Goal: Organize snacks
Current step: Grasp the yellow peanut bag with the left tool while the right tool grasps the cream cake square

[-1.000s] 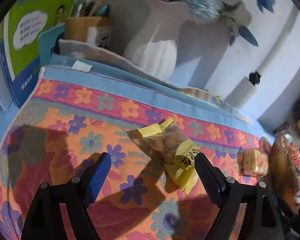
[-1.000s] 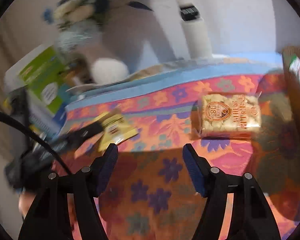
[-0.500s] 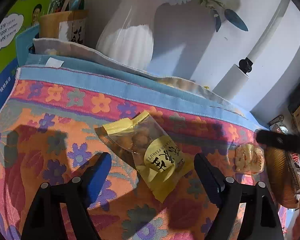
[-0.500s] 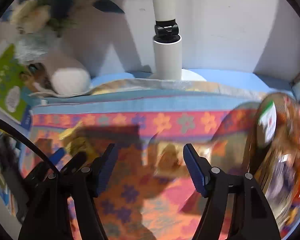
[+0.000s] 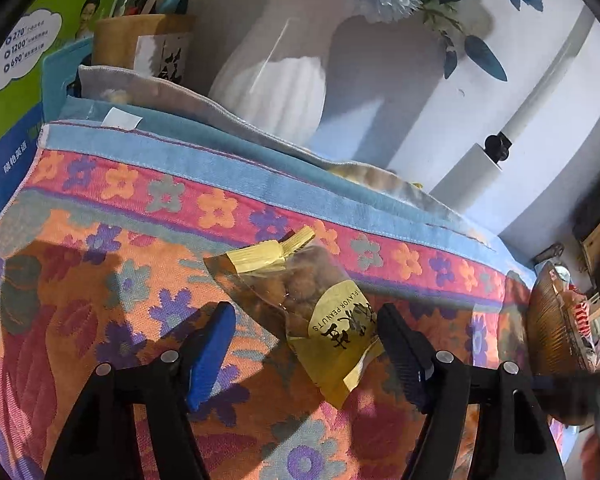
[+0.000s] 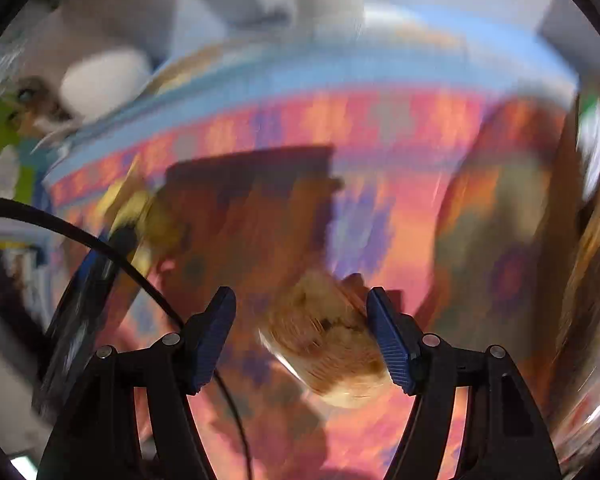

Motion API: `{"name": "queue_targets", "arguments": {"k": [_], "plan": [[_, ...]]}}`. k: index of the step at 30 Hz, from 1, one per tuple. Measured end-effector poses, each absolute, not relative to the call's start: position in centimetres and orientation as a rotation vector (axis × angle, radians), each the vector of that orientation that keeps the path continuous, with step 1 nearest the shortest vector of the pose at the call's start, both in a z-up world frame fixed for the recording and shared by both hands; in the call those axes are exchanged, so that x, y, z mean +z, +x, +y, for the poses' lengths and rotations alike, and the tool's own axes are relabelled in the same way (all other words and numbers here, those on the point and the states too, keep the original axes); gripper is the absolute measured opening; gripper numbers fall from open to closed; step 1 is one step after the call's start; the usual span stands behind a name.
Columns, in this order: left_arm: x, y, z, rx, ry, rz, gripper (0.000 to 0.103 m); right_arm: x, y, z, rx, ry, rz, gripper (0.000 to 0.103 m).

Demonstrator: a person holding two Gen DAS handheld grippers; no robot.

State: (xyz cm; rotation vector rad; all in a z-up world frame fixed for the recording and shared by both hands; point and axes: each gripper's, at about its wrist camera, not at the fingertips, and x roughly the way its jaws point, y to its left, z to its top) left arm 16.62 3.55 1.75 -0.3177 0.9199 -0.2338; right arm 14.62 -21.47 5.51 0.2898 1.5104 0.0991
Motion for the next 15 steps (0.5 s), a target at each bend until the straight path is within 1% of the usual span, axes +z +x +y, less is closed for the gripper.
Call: {"name": "queue_targets", "arguments": {"k": [2,4,6,8,9,11,12,14,15], "plan": [[1.7,16.6,3.8,-0.246,-0.336,0.922,0.072,5.6,12.4,-21.2,0.154,0.301,1.498,0.068],[1.8,16.5,4.0,-0.264,-0.355,0.925,0.072,6.0,9.9,-20.8,0.186,0.271,1.438,0.068],[1.8,16.4,4.6,-0.324,-0.419,0.923,0.074,6.1,8.2,-20.4,0.194,0.216,1.359,0.068],[1.6,16.4,5.4,-0.374,-0.512,0.921,0.080,5.9,6.2,-19.7,0.175,0.141,1.261,0.069],[1.4,16.5,5.5,-0.364,-0.524,0.920,0.080,5.7,5.7,-19.5,0.167,0.124,1.232,0.069],[1.3,16.4,5.0,-0.340,-0.480,0.924,0.080,4.8,5.6,-19.5,0.147,0.112,1.197,0.070],[1.5,16.2,4.3,-0.324,-0.437,0.918,0.080,4.6,5.2,-19.4,0.128,0.101,1.147,0.070],[1.9,16.2,2.7,-0.305,-0.362,0.925,0.081,4.6,4.5,-18.9,0.091,0.057,1.077,0.068],[1.9,16.3,2.1,-0.292,-0.334,0.939,0.082,4.5,4.1,-18.7,0.077,0.040,1.058,0.062]]}}
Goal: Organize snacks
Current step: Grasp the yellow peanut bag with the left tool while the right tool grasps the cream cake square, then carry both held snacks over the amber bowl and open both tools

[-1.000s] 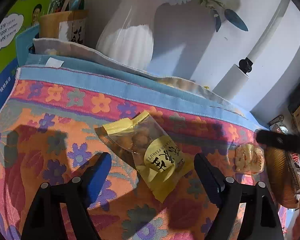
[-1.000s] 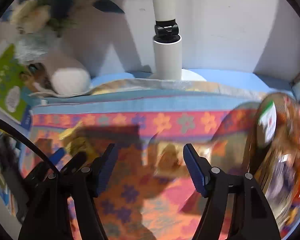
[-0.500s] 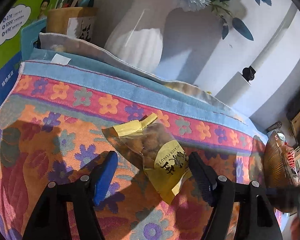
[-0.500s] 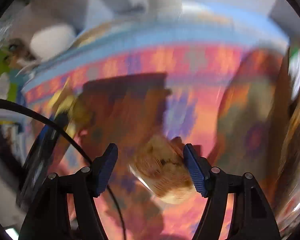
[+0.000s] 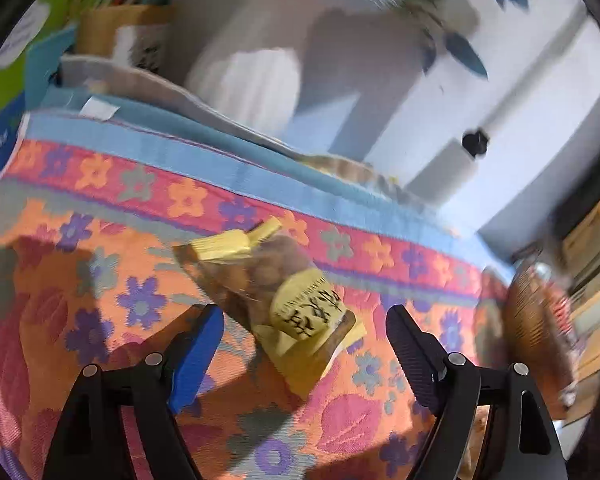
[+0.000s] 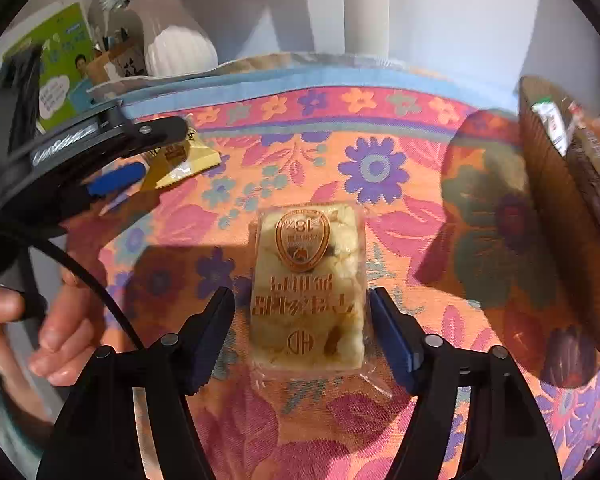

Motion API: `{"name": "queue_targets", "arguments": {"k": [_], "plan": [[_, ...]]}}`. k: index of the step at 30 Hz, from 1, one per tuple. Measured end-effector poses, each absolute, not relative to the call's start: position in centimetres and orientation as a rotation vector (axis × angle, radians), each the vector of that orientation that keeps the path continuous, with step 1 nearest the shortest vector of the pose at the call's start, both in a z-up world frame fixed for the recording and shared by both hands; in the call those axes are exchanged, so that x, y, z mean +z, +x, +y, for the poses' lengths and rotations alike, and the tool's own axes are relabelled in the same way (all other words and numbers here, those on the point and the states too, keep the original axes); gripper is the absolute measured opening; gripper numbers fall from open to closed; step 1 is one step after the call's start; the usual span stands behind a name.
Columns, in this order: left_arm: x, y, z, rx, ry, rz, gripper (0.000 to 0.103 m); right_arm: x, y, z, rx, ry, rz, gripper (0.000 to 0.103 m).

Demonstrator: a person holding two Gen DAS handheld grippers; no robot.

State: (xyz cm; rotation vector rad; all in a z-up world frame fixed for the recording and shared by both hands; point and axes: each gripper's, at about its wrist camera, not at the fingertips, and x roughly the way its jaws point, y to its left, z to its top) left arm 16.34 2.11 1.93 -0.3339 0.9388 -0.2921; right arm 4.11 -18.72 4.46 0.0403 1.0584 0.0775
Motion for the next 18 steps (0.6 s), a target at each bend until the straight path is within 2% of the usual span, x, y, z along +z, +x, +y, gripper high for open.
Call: {"name": "queue_targets", "arguments": {"k": [1,3,6,7,8,13,18], "plan": [[2.0,16.5,1.7,-0.276,-0.322,0.949,0.083,4.4,3.5,-18.7,0.058,0.025,1.028,0.051],[2.0,16.9,1.0,-0.238,-0.303,0.964,0.085,4.4,2.6,-18.7,0.043,0.008,0.981,0.046],[1.7,17.0,-0.2,-0.205,-0.208,0.963,0.083,4.5,1.4,-19.5,0.095,0.042,0.951,0.045],[1.7,16.9,-0.4,-0.195,-0.190,0.957,0.071,4.5,1.0,-19.8,0.108,0.050,0.949,0.044],[1.7,16.8,-0.3,-0.188,-0.189,0.952,0.063,4.5,0.6,-19.9,0.124,0.060,0.944,0.044],[1.9,15.8,0.9,-0.238,-0.238,0.951,0.059,4.7,-1.4,-20.1,0.200,0.100,0.922,0.044],[2.4,10.5,1.6,-0.384,-0.305,0.951,0.059,5.6,-5.0,-20.5,0.279,0.108,0.882,0.044]]}}
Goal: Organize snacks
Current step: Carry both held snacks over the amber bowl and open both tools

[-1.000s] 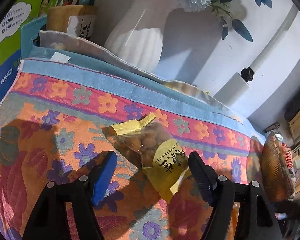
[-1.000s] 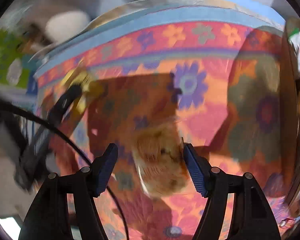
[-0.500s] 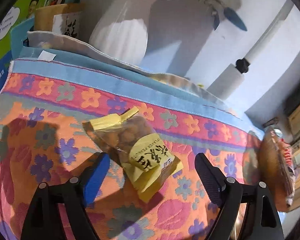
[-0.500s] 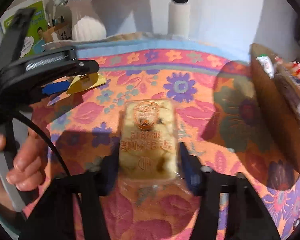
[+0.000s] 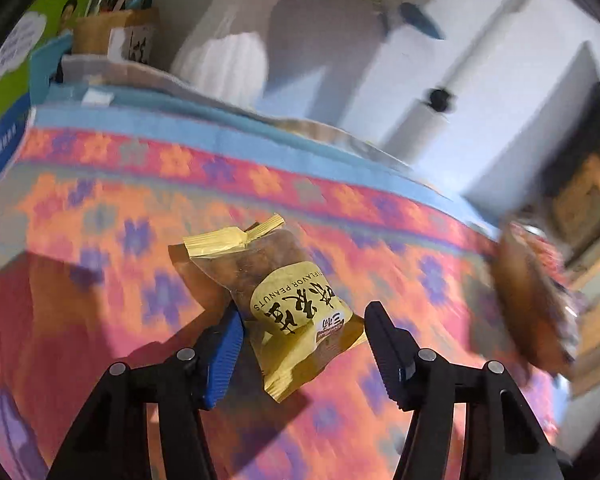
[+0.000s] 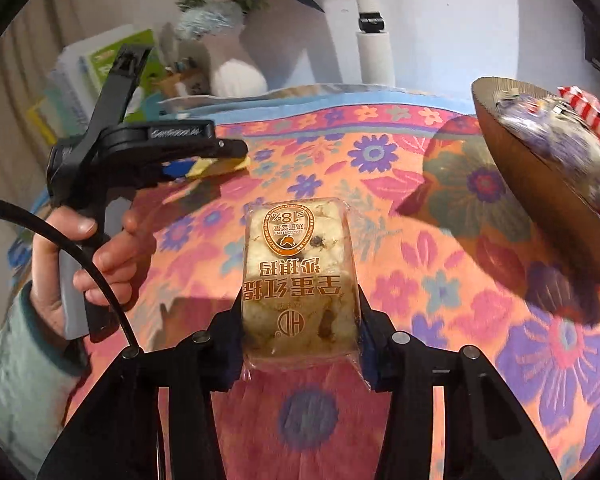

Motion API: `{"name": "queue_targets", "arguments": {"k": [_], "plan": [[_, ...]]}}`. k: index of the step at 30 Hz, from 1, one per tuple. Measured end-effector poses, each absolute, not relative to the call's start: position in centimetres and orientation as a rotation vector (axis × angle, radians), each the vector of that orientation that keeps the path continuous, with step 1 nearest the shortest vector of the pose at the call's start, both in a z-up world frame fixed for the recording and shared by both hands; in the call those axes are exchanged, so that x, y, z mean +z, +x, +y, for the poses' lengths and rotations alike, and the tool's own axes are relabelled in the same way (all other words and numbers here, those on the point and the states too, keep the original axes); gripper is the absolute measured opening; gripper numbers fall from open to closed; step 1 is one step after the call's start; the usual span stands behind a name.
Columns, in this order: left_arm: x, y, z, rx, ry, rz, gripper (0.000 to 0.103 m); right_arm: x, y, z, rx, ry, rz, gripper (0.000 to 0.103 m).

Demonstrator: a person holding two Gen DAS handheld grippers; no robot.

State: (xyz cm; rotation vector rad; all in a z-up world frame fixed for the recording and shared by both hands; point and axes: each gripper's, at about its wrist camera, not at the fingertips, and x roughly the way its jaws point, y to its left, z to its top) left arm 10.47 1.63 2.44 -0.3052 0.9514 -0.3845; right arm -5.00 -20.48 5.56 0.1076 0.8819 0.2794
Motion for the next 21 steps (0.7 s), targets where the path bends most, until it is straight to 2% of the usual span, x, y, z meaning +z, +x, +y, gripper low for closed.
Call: {"name": "queue_targets", "arguments": {"k": [3,6,9,15,21], "plan": [[3.3,7.4,1.2,-0.446,-0.299,0.929,0.059,5.9,-6.5,-21.1,0.327,0.152,0.875,0.044],[4.5,5.4,0.4,-0.502,-0.296,0.916,0.059,5.6,-7.1,-22.8,0.463,0.355,0.927,0.044],[6.7,3.9,-1.3,-0.523,-0.252,0.874,0.059,5.9,-8.1,-24.1,0.472,0.418,0.930,0.044],[11.6,2.7,-7.2,-0.623,-0.176,0.780,0.059,9.4,-10.7,-28.2,0.484,0.518,0.833,0.044],[15.0,4.6,-15.4,-0.748,-0.120,0.742,0.059,14.3,-11.7,-34.1,0.384,0.568,0.675,0.044]]}}
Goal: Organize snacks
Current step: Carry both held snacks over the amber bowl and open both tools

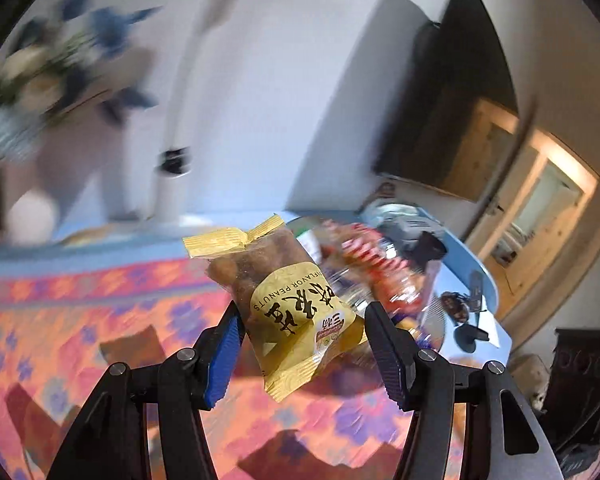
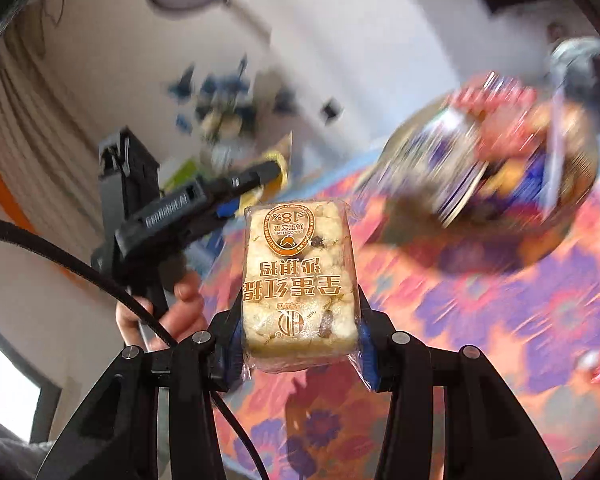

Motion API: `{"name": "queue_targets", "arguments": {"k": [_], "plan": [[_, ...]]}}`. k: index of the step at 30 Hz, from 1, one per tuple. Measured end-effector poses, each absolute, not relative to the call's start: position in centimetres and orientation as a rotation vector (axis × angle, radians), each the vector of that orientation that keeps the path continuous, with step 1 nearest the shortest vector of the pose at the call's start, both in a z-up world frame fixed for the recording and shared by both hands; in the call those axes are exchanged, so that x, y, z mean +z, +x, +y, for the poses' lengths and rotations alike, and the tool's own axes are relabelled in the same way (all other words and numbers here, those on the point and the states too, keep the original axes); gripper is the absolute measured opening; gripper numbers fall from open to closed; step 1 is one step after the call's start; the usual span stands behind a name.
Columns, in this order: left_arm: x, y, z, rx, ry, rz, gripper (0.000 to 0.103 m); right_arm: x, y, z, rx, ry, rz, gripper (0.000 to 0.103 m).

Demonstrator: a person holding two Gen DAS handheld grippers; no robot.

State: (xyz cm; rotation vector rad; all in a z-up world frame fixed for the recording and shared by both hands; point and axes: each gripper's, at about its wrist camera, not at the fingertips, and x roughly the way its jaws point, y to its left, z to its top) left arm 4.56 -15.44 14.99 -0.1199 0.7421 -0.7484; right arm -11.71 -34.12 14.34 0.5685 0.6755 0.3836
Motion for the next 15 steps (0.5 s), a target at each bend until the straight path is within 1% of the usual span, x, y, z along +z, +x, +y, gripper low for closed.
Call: {"name": "queue_targets", "arguments": {"k": [4,8,13,15], "plan": [[15.9,6.9,-20.9,-0.782,-0.050,0.745,0.059,16.3,-9.6,-38.6,0.295,0.634,0.629,0.044],[15.4,9.9,-25.0,-0.817,-0.031,0.766,0.059,17.6,-6.4,-41.6,0.154,0.619,0.600,0.044],[14.0,12.5,-27.6,-0.827,-0.018,0.814,0.059,18.0,-3.0,-43.1,0.041,0.556,0.584,0.045],[13.6,13.2,-28.3,-0.838,-0.005,0.825,0.059,17.7,-2.1,-43.5,0.013,0.540,0.581,0.047]]}}
